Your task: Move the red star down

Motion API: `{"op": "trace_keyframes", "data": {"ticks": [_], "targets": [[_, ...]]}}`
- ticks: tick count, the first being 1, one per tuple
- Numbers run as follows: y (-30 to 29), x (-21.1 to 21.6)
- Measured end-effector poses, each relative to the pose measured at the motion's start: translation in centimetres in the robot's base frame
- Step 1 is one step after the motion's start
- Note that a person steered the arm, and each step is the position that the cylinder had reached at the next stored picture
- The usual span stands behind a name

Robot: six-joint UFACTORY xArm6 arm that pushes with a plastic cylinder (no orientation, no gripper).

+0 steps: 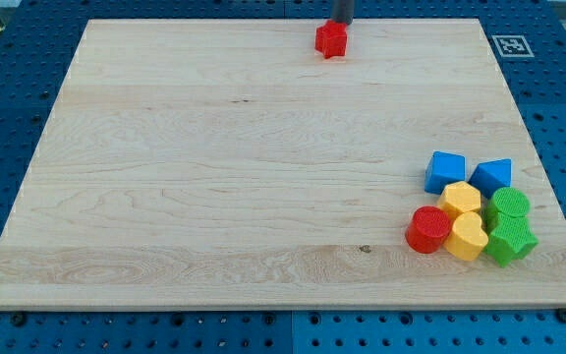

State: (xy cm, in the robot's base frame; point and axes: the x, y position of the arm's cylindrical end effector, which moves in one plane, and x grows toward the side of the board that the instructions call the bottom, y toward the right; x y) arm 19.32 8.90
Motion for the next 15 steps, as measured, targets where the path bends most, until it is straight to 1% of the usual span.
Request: {"op": "trace_keyframes", "data": {"ticks": [2,3,4,5,6,7,8,9,10,11,13,14,15], "targets": [[1.9,0.1],[0.5,0.9],[-1.9,0.1],[-1.1,3.1],[-2.7,4.8],[-4.2,3.8],[-7.2,4.1],[-8.1,7.1],[-8.1,7.4],[-6.6,9.3],[-5.9,9.7],[-7.1,9.4],[-7.5,6.9]]}}
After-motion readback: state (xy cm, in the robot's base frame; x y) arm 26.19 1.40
